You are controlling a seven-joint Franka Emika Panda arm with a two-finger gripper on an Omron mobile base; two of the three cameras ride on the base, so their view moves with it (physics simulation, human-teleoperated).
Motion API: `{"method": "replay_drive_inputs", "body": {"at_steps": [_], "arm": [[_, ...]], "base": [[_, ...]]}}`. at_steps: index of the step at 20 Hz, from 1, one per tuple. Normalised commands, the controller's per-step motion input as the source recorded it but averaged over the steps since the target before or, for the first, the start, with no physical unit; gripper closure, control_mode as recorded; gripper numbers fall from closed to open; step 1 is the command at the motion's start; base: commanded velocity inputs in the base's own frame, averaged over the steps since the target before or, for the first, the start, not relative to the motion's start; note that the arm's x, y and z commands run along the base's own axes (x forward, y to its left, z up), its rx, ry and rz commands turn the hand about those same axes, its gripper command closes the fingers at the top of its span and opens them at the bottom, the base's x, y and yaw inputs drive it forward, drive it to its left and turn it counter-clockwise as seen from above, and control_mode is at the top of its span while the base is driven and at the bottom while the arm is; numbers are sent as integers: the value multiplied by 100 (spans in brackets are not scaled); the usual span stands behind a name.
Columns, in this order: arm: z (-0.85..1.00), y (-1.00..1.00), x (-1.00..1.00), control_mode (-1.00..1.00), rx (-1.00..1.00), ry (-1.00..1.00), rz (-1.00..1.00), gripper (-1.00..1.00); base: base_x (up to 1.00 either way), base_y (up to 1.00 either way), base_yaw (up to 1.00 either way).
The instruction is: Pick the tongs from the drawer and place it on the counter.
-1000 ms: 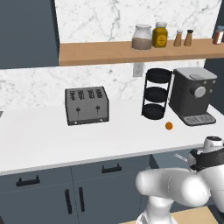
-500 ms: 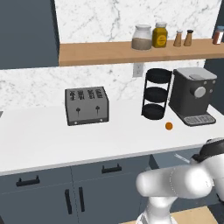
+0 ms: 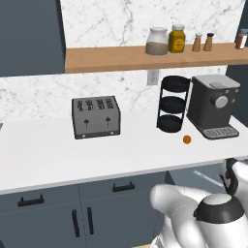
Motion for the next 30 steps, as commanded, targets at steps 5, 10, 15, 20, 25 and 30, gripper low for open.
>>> {"method": "replay_drive_inputs", "body": {"at_steps": [5, 10, 15, 20, 25, 30], "arm": [[14, -24, 0, -100, 5, -13, 7, -100], [-5, -29, 40, -100, 6, 0, 15, -100], [0, -40, 68, -100, 9, 12, 10, -100], [-6, -47, 40, -100, 4, 9, 6, -100], [-45, -35, 17, -100, 1, 0, 2, -100], [-43, -15, 32, -100, 4, 0, 2, -100]], "base": [[0, 0, 0], [0, 0, 0], [0, 0, 0], [0, 0, 0], [0, 0, 0], [0, 0, 0]]}}
